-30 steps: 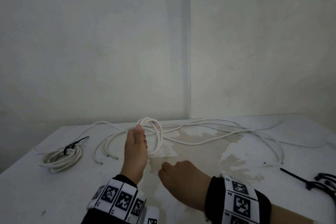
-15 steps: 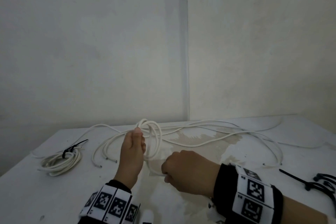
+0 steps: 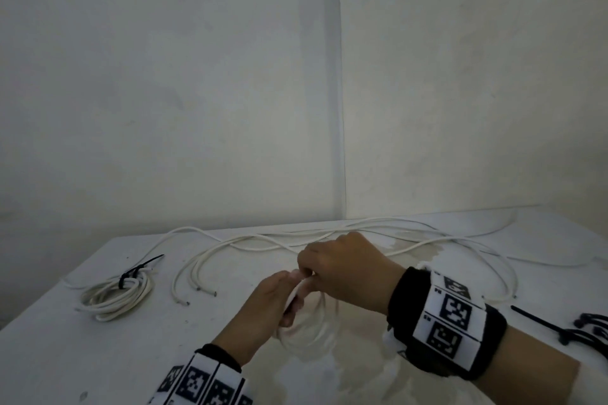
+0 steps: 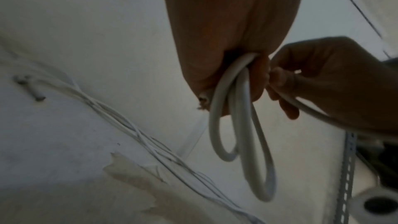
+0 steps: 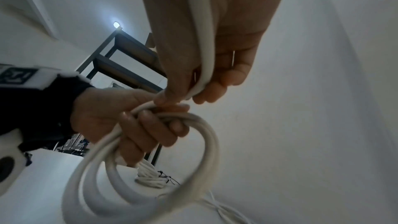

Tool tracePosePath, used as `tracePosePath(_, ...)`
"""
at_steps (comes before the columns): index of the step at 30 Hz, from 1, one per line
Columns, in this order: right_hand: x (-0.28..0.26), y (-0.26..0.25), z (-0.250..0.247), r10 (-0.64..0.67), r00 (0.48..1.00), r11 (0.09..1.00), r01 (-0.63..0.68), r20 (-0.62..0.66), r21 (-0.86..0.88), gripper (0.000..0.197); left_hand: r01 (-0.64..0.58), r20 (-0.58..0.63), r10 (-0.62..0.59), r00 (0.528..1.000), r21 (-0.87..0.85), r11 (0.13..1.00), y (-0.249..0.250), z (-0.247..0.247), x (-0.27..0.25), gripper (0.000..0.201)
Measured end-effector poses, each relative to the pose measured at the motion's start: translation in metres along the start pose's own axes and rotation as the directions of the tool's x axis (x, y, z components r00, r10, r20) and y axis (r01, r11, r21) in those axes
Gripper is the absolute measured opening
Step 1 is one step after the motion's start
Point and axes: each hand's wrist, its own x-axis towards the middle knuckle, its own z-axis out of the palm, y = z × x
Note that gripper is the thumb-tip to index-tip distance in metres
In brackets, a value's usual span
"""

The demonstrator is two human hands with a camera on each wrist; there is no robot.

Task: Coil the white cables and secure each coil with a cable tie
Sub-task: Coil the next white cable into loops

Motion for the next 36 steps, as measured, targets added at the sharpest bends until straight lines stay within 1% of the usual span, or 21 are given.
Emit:
tracePosePath(3, -0.006, 0.007, 0.015, -0.047, 0.996, 0.999, 0.048, -0.081, 0.008, 0.04, 0.098, 0.081, -0.083, 0.993, -0.197, 0.976, 0.003, -0.005, -0.001, 0.035)
tracePosePath(5, -0.008, 0.014, 0.019, -0.025, 0.993, 1.0, 0.027, -0.119, 0.016, 0.04, 0.13, 0.115, -0.102, 0.988, -0.269, 0.954, 0.004, -0.01, -0.003, 0.036)
tracePosePath(8, -0.012, 0.02, 0.028, 0.06, 0.989, 0.988, -0.039, -0.139, 0.149, 0.035, 0.112, 0.121, -0.079, 0.99, -0.295, 0.949, 0.004, -0.016, -0.006, 0.036)
tracePosePath(10, -0.013, 0.019, 0.034, 0.072, 0.99, 0.956, -0.033, -0.125, 0.291, 0.035, 0.105, 0.119, -0.07, 0.99, -0.32, 0.941, 0.005, -0.017, -0.006, 0.036)
tracePosePath(11, -0.012, 0.019, 0.035, 0.1, 0.988, 0.917, -0.046, -0.117, 0.395, 0.04, 0.104, 0.122, -0.066, 0.99, -0.332, 0.938, 0.005, -0.017, -0.006, 0.036)
tracePosePath(12, -0.012, 0.019, 0.035, 0.127, 0.99, 0.861, -0.077, -0.066, 0.504, 0.045, 0.105, 0.126, -0.066, 0.99, -0.339, 0.935, 0.007, -0.018, -0.006, 0.036)
tracePosePath(13, -0.013, 0.02, 0.033, 0.147, 0.989, 0.797, -0.115, -0.007, 0.592, 0.045, 0.108, 0.131, -0.066, 0.989, -0.344, 0.933, 0.008, -0.018, -0.007, 0.036)
tracePosePath(15, -0.016, 0.021, 0.032, 0.208, 0.974, 0.68, -0.209, 0.088, 0.703, 0.033, 0.108, 0.142, -0.06, 0.988, -0.364, 0.925, 0.01, -0.017, -0.009, 0.035)
tracePosePath(16, -0.018, 0.02, 0.032, 0.237, 0.962, 0.615, -0.254, 0.132, 0.746, 0.031, 0.107, 0.142, -0.057, 0.988, -0.375, 0.921, 0.012, -0.015, -0.009, 0.035)
tracePosePath(18, -0.021, 0.016, 0.03, 0.26, 0.947, 0.494, -0.296, 0.186, 0.817, 0.039, 0.095, 0.126, -0.048, 0.991, -0.401, 0.911, 0.014, -0.012, -0.01, 0.034)
tracePosePath(22, -0.022, 0.009, 0.028, 0.3, 0.92, 0.307, -0.345, 0.254, 0.887, 0.062, 0.061, 0.049, -0.044, 0.998, -0.45, 0.891, 0.017, -0.005, -0.008, 0.033)
tracePosePath(23, -0.022, 0.007, 0.026, 0.31, 0.907, 0.268, -0.37, 0.284, 0.89, 0.064, 0.054, 0.034, -0.043, 0.998, -0.453, 0.89, 0.017, -0.005, -0.008, 0.034)
tracePosePath(24, -0.022, 0.005, 0.025, 0.319, 0.896, 0.234, -0.391, 0.309, 0.89, 0.06, 0.044, 0.022, -0.038, 0.999, -0.45, 0.892, 0.017, -0.005, -0.007, 0.034)
tracePosePath(25, -0.022, 0.004, 0.024, 0.327, 0.888, 0.214, -0.402, 0.322, 0.89, 0.051, 0.035, 0.011, -0.034, 0.999, -0.437, 0.899, 0.016, -0.005, -0.007, 0.035)
tracePosePath(27, -0.021, 0.003, 0.024, 0.352, 0.879, 0.205, -0.409, 0.323, 0.889, 0.032, 0.02, 0.001, -0.021, 1.0, -0.4, 0.916, 0.015, -0.003, -0.007, 0.036)
tracePosePath(28, -0.02, 0.004, 0.025, 0.368, 0.874, 0.216, -0.412, 0.317, 0.885, 0.029, 0.014, 0.001, -0.014, 1.0, -0.382, 0.924, 0.014, -0.002, -0.007, 0.037)
tracePosePath(31, -0.02, 0.009, 0.025, 0.396, 0.861, 0.277, -0.445, 0.32, 0.852, 0.032, 0.01, 0.013, -0.006, 1.0, -0.336, 0.942, 0.015, 0.0, -0.008, 0.042)
tracePosePath(33, -0.023, 0.013, 0.022, 0.374, 0.861, 0.303, -0.464, 0.344, 0.832, 0.034, 0.009, 0.031, 0.001, 1.0, -0.303, 0.953, 0.016, -0.002, -0.008, 0.043)
tracePosePath(36, -0.024, 0.015, 0.014, 0.353, 0.853, 0.327, -0.497, 0.384, 0.804, 0.038, -0.062, 0.025, 0.068, 0.997, -0.191, 0.98, 0.016, -0.002, -0.008, 0.04)
